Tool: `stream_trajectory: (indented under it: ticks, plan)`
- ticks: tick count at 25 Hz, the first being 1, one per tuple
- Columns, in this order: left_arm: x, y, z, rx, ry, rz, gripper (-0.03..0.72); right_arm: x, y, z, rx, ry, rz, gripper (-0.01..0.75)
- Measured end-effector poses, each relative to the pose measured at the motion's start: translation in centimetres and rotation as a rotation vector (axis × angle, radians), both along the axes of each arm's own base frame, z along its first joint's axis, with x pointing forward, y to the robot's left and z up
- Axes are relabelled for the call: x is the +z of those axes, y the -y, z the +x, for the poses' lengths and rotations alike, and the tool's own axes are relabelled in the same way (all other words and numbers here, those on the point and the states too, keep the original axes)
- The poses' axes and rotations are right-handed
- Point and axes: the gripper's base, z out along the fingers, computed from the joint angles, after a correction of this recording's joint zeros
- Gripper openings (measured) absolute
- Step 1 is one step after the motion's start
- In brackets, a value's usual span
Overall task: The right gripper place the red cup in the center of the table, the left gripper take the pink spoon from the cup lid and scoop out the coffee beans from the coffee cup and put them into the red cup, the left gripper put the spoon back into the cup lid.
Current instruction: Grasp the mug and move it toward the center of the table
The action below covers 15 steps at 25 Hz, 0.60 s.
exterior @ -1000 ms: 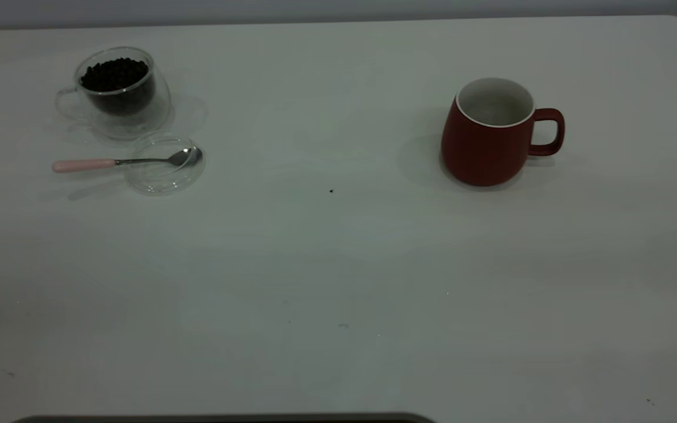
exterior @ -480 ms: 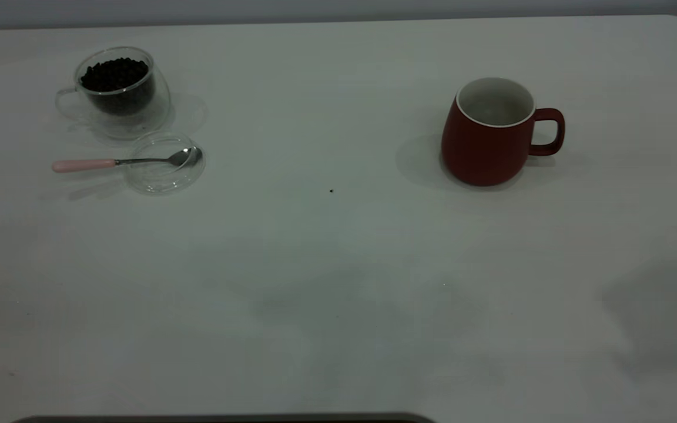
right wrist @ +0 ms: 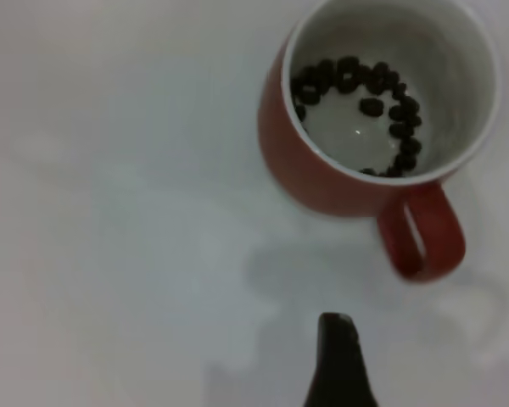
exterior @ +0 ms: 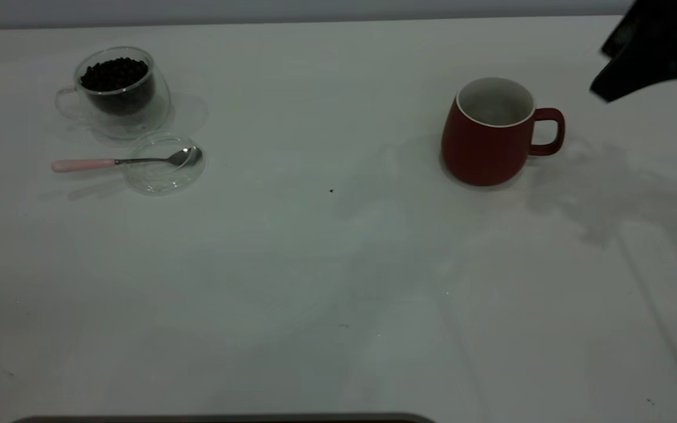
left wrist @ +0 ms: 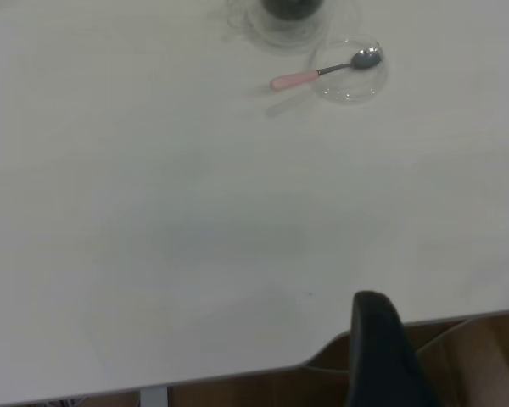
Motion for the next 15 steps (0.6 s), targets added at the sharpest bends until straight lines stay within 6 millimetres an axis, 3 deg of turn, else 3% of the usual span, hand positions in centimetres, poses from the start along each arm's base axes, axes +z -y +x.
stream_trajectory:
  ticks: [5,10,15]
  plan:
    - [0.0,0.0,0.0,0.0,0.0,0.0,0.451,-3.9,0.1,2.7,0.118,0.021,-0.053,0.587]
    - [0.0,0.0,0.0,0.0,0.0,0.0,0.451,-6.0,0.1,4.2,0.143,0.064,-0.069,0.573]
    - [0.0,0.0,0.0,0.0,0.0,0.0,0.451,-7.6,-2.1,4.3,0.184,0.08,-0.041,0.559]
